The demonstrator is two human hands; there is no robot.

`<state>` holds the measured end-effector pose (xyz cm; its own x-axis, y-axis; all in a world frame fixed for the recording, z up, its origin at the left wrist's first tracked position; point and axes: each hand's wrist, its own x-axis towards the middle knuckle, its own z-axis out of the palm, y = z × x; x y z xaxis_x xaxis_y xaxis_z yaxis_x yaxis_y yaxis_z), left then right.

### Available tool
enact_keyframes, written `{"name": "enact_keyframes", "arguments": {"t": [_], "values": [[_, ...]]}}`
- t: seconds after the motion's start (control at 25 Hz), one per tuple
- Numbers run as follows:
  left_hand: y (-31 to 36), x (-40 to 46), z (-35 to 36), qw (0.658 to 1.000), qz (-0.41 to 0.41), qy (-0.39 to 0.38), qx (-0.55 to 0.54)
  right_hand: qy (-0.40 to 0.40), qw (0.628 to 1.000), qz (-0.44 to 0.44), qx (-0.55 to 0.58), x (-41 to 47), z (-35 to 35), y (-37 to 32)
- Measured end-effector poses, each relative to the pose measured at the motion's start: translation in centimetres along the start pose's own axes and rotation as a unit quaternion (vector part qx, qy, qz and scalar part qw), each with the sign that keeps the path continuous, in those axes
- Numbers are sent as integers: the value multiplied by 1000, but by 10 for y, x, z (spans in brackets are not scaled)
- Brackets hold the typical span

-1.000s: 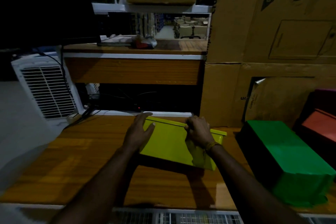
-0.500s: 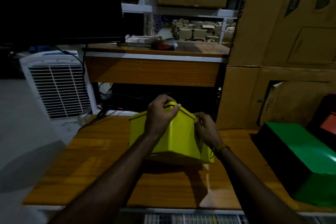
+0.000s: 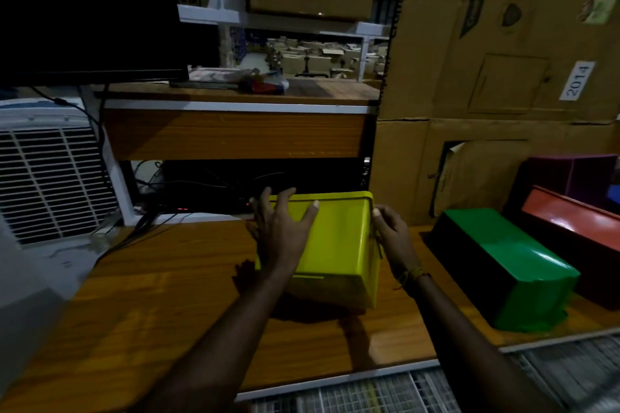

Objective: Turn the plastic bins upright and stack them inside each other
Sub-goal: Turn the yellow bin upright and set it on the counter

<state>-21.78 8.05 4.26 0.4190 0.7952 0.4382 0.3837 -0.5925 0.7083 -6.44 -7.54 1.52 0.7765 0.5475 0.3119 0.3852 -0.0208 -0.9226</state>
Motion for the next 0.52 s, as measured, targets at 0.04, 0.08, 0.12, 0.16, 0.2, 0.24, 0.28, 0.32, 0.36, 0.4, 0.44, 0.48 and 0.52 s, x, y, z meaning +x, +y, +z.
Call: {"name": "enact_keyframes", "arguments": {"t": [0.04,0.08,0.12,0.16,0.2,0.24,0.28,0.32,0.36,0.4,0.44,0.48,0.52], "values": [[-1,1,-1,999,-43,-22,-22,13,1000,15,10,-1,-5,7],[-1,2,-2,997,-60,-37,-40,32,999,32,19,-3,-6,7],[1,3,-3,996,-59,-46,-53,47,997,48,40,-5,-5,6],[2,3,-4,996,-51,-46,-65,56,995,65,60,-6,-3,6],[3,3,-3,995,-43,-38,-79,59,993,75,70,-7,-2,7],[4,2,-2,995,-40,-23,-93,61,992,83,72,-7,-1,8],[5,1,-1,994,-41,-8,-103,61,991,92,72,-5,0,13],[6,0,1,993,-48,5,-112,57,990,104,76,-3,0,17],[8,0,1,991,-55,13,-121,47,989,115,80,0,1,22],[8,0,1,990,-61,20,-128,38,987,128,91,1,3,20],[8,0,1,988,-66,26,-136,40,984,138,105,2,4,16],[8,1,2,987,-68,32,-143,45,980,147,125,3,5,11],[6,1,2,986,-68,38,-150,52,973,162,157,5,4,9]]}}
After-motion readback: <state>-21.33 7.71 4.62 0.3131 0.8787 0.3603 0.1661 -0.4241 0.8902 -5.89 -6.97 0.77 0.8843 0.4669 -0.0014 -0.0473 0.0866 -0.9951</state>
